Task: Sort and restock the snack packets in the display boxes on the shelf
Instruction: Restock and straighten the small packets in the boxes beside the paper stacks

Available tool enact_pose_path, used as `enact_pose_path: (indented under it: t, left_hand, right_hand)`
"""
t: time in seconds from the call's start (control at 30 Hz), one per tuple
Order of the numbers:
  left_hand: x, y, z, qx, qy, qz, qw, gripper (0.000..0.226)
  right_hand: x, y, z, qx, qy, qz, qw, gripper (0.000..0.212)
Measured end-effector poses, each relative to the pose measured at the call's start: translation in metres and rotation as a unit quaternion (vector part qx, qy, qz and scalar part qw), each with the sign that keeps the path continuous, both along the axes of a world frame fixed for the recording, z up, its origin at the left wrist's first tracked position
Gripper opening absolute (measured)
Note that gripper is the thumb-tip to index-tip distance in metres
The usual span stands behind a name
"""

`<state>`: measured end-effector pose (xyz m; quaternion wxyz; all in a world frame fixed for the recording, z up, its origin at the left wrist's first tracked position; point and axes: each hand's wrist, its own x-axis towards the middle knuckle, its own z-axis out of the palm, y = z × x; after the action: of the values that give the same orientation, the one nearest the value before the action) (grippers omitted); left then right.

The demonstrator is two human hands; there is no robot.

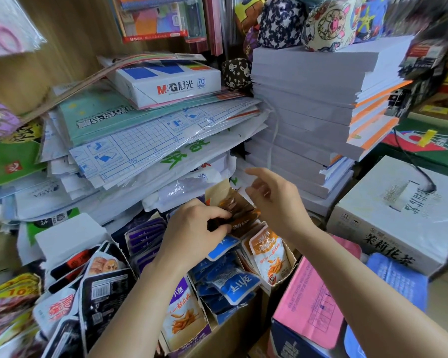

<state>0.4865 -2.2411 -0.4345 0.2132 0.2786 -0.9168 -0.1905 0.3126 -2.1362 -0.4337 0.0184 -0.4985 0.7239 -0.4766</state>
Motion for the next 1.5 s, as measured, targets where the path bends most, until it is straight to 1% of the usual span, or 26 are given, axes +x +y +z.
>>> enact_pose_path:
  t: [0.07,0.13,0.2,0.3,0.37,0.4,0.47,0.53,0.57,0.6,0.67,0.8,0.93,1.0,1.13,1.27,1.3,1.33,1.43,1.47,1.5]
  left_hand:
    - [0.001,-0.001,0.0,-0.002,0.015,0.005,1.0,0.026]
    - [0.001,0.001,0.001,-0.002,0.039,0.008,0.999,0.019]
    - [0.002,0.001,0.001,-0.015,0.082,0.01,0.996,0.012]
    - [0.001,0.001,0.004,-0.092,0.119,0.039,0.988,0.01]
    - [-0.002,-0.001,0.003,-0.14,0.127,0.038,0.981,0.017]
    - [-0.004,-0.003,0.002,-0.145,0.114,0.027,0.983,0.024]
    - [-0.006,-0.007,-0.001,-0.128,0.061,-0.003,0.99,0.035]
    - [-0.007,-0.01,-0.004,-0.106,0.012,-0.004,0.994,0.037]
    - [-0.008,-0.011,-0.004,-0.102,0.0,0.005,0.995,0.038]
    - [-0.008,-0.012,-0.004,-0.101,-0.005,0.014,0.995,0.039]
    - [-0.01,-0.011,-0.003,-0.101,-0.001,0.027,0.995,0.036]
    - [-0.013,-0.006,0.001,-0.094,0.015,0.048,0.994,0.025]
    - [-0.015,-0.008,0.0,-0.066,0.016,0.021,0.997,0.024]
    - [-0.015,-0.009,0.0,-0.062,0.006,0.009,0.998,0.026]
    - [-0.015,-0.007,0.003,-0.054,-0.019,0.027,0.998,0.012]
    - [-0.018,-0.007,0.001,-0.082,-0.03,0.054,0.995,0.008]
    - [-0.019,-0.008,0.0,-0.077,-0.023,0.063,0.995,0.009]
    - [-0.02,-0.009,-0.001,-0.062,-0.005,0.072,0.996,0.009]
    - [-0.02,-0.013,-0.004,0.031,0.091,0.08,0.992,0.01]
    - [-0.02,-0.015,-0.005,0.053,0.115,0.08,0.989,0.011]
    - [-0.02,-0.015,-0.005,0.062,0.13,0.081,0.986,0.012]
  right_hand:
    - [-0.002,0.001,0.0,-0.002,-0.008,0.017,1.0,0.037]
    - [-0.003,0.002,-0.005,0.049,0.015,0.056,0.997,0.045]
    - [-0.002,0.002,-0.015,0.098,0.048,0.097,0.989,0.052]
    - [-0.007,0.0,-0.025,0.187,0.111,0.087,0.972,0.051]
    - [-0.008,0.001,-0.027,0.235,0.108,0.081,0.963,0.048]
    - [-0.008,0.002,-0.027,0.229,0.097,0.084,0.965,0.048]
    - [-0.005,0.006,-0.025,0.171,0.086,0.083,0.978,0.047]
    - [-0.005,0.011,-0.023,0.116,0.084,0.076,0.987,0.039]
    - [-0.006,0.014,-0.022,0.104,0.096,0.073,0.987,0.033]
    - [-0.007,0.017,-0.022,0.098,0.111,0.076,0.986,0.028]
    - [-0.008,0.024,-0.021,0.092,0.123,0.09,0.984,0.025]
    - [-0.012,0.038,-0.017,0.075,0.094,0.079,0.99,0.027]
    - [-0.012,0.041,-0.015,0.099,0.04,0.076,0.991,0.025]
    - [-0.011,0.041,-0.014,0.124,0.03,0.074,0.989,0.024]
    - [-0.009,0.041,-0.011,0.148,0.022,0.087,0.985,0.021]
    - [-0.008,0.038,-0.013,0.195,-0.005,0.112,0.974,0.013]
    - [-0.007,0.038,-0.013,0.194,-0.009,0.113,0.975,0.014]
    - [-0.006,0.037,-0.014,0.19,-0.009,0.11,0.975,0.021]
    - [-0.001,0.033,-0.017,0.21,0.022,0.109,0.971,0.06]
    - [0.001,0.031,-0.019,0.222,0.043,0.105,0.968,0.068]
    - [0.002,0.029,-0.02,0.231,0.06,0.102,0.966,0.07]
